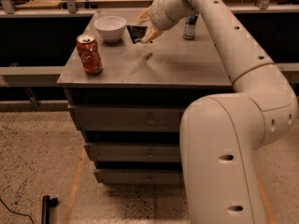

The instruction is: Move rxbar blueberry near white bowl

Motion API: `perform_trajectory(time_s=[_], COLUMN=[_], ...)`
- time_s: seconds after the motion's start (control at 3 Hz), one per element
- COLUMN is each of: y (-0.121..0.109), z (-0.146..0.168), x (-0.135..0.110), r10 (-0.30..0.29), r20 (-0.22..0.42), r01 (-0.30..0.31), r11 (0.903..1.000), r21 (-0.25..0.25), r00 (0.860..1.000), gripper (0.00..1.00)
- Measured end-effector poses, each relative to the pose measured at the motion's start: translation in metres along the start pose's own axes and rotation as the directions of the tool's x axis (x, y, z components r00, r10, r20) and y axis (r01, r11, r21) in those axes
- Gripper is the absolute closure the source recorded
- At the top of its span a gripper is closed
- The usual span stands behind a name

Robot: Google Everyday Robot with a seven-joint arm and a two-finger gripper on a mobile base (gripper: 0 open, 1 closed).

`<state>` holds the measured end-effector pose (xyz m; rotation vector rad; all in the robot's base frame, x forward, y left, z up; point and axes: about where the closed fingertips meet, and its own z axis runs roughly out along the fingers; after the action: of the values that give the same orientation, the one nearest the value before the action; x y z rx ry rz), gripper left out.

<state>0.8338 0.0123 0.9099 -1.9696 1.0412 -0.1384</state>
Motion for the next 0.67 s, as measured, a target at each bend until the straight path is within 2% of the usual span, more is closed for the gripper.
perform_trajectory(time_s=[0.67], y=[-0.007], z=[0.030], x=[-0.007], r10=[-0.022], r20=[0.011], r01=[0.022], r11=[0.9993], r21=[-0.030], r00=[1.000], gripper=[0.36])
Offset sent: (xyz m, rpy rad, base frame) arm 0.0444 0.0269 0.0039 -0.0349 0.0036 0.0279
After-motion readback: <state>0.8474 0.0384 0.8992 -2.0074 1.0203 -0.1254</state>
